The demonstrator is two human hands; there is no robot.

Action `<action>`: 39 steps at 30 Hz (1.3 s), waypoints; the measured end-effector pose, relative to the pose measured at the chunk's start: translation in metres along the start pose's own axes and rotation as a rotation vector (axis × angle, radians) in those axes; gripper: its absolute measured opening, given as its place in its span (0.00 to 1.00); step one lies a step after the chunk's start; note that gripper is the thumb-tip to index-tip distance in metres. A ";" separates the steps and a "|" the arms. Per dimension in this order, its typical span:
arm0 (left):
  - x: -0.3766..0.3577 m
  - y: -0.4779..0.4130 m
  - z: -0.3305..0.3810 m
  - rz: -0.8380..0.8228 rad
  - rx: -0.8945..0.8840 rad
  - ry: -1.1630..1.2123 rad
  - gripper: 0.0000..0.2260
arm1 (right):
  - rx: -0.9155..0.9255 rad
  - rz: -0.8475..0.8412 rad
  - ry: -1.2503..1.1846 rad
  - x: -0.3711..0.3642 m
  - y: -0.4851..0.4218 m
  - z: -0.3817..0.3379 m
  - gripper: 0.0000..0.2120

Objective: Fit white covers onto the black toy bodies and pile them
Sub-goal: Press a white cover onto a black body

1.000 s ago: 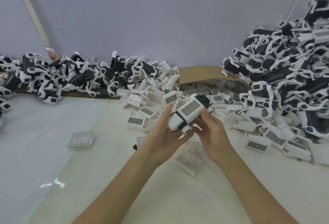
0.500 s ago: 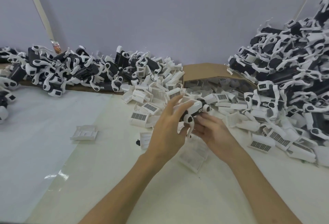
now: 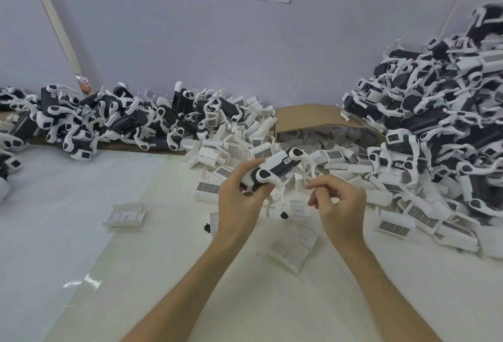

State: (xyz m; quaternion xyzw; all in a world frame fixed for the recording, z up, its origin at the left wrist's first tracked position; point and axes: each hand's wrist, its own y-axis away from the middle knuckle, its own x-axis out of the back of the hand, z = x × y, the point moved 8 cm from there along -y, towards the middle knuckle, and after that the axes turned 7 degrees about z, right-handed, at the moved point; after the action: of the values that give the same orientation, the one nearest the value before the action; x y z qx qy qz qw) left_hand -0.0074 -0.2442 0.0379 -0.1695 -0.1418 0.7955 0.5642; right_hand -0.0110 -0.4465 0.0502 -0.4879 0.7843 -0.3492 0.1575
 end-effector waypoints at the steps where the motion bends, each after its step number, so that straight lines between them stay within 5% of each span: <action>1: -0.001 0.001 -0.001 -0.009 0.021 0.017 0.17 | -0.036 -0.012 -0.021 0.000 0.000 0.003 0.14; 11: -0.006 0.002 -0.017 -0.045 0.263 0.204 0.14 | -0.378 0.038 -0.276 0.010 -0.011 0.031 0.14; 15: -0.006 0.004 -0.027 -0.036 0.387 0.264 0.02 | -0.581 -0.214 -0.475 -0.007 -0.009 0.040 0.19; 21: -0.008 0.004 -0.039 -0.026 0.491 0.270 0.22 | -0.703 -0.516 -0.595 -0.031 0.012 0.025 0.21; 28: -0.002 0.000 -0.056 0.096 0.588 0.271 0.10 | -0.748 -0.673 -0.584 -0.033 0.017 0.021 0.20; 35: 0.016 -0.012 -0.056 0.225 0.535 0.291 0.09 | -0.836 -0.281 -0.544 0.003 -0.068 0.022 0.09; 39: 0.012 -0.010 -0.058 0.180 0.592 0.307 0.08 | -0.547 0.147 -0.475 0.078 -0.210 -0.042 0.24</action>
State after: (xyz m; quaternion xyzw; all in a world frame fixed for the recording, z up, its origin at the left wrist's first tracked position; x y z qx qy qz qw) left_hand 0.0226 -0.2278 -0.0111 -0.1279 0.1972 0.8139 0.5314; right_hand 0.0650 -0.5565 0.2347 -0.5219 0.8232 0.0085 0.2236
